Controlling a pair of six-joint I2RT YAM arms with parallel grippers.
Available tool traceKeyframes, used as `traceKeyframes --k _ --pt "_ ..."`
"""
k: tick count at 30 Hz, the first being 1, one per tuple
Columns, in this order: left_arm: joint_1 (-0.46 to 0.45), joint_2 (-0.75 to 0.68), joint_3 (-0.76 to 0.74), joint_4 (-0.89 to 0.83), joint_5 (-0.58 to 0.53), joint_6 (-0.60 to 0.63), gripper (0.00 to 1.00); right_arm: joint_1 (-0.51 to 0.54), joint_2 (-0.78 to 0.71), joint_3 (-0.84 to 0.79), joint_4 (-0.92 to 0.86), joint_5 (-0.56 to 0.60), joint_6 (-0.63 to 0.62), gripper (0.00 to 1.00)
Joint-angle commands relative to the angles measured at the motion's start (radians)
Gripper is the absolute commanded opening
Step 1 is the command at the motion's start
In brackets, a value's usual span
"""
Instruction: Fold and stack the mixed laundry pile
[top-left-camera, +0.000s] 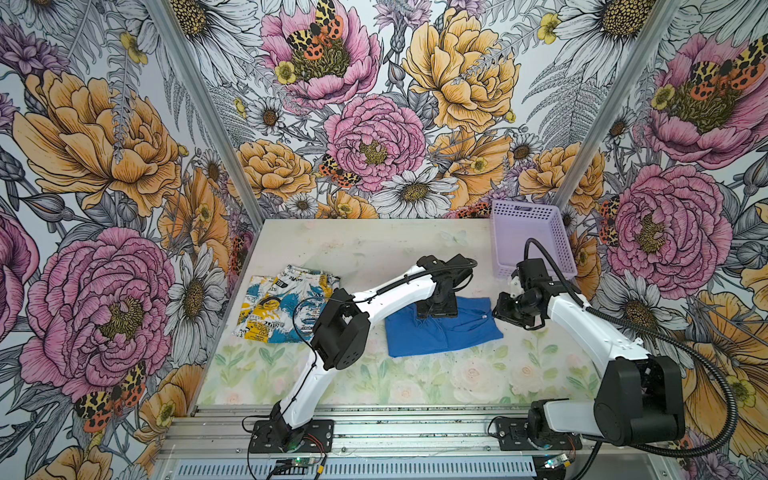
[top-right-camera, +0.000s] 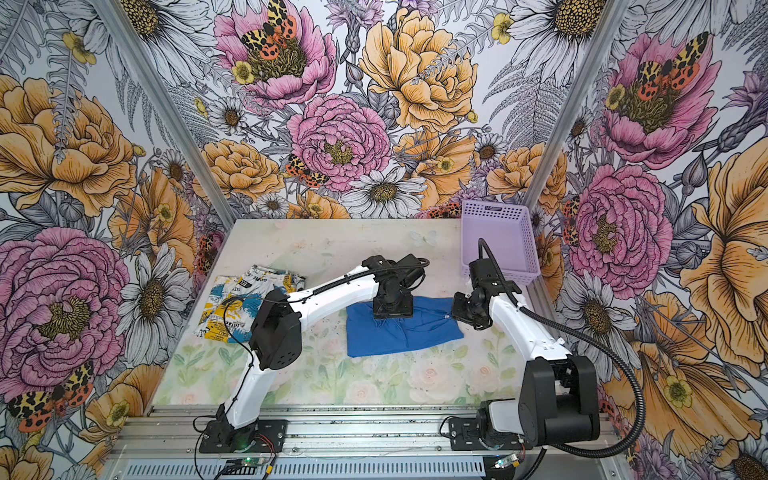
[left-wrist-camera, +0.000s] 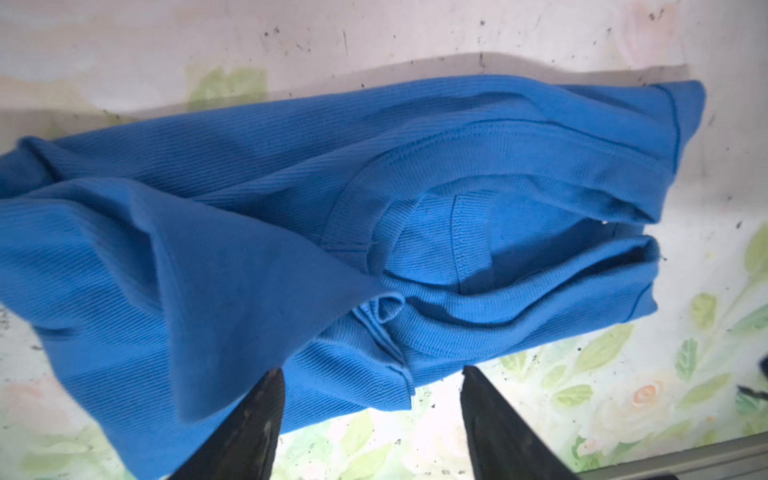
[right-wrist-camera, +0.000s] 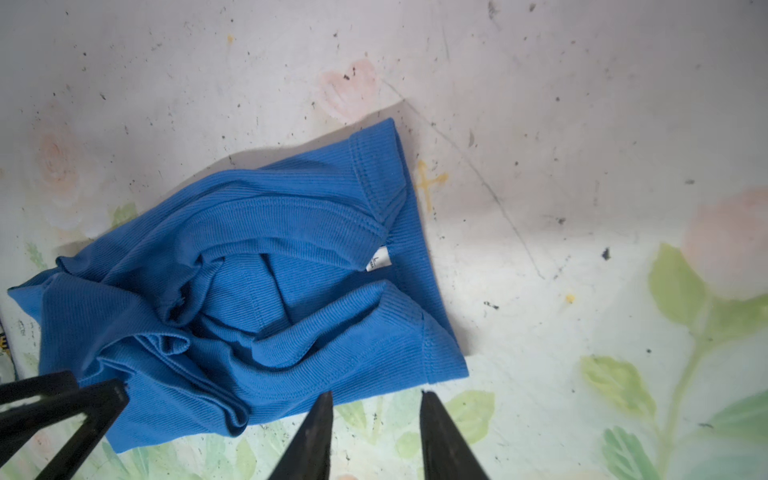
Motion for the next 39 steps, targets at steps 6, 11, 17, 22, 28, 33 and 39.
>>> traceKeyframes --k 6,11,17,22,28,33,39 --pt "0.123 -0.306 -0.310 0.019 -0.144 -0.017 0.73 0.279 0.001 -0.016 0.149 -0.118 0.138 0.43" --pt "0.229 -0.492 -0.564 0.090 -0.163 -0.021 0.73 0.483 0.110 0.075 0.220 -0.058 0.156 0.52" --pt "0.315 -0.661 -0.790 0.142 -0.158 -0.025 0.74 0.631 0.270 0.225 0.268 -0.104 0.179 0.51" --pt "0.351 -0.779 -0.907 0.163 -0.150 -0.038 0.74 0.692 0.414 0.320 0.312 -0.137 0.235 0.50" --pt "0.368 -0.877 -0.990 0.162 -0.150 -0.061 0.74 0.689 0.483 0.332 0.303 -0.024 0.259 0.47" --pt "0.374 -0.930 -1.040 0.161 -0.145 -0.080 0.75 0.625 0.480 0.337 0.270 0.079 0.222 0.47" --pt "0.384 -0.951 -1.055 0.161 -0.140 -0.080 0.75 0.535 0.466 0.355 0.191 0.212 0.186 0.46"
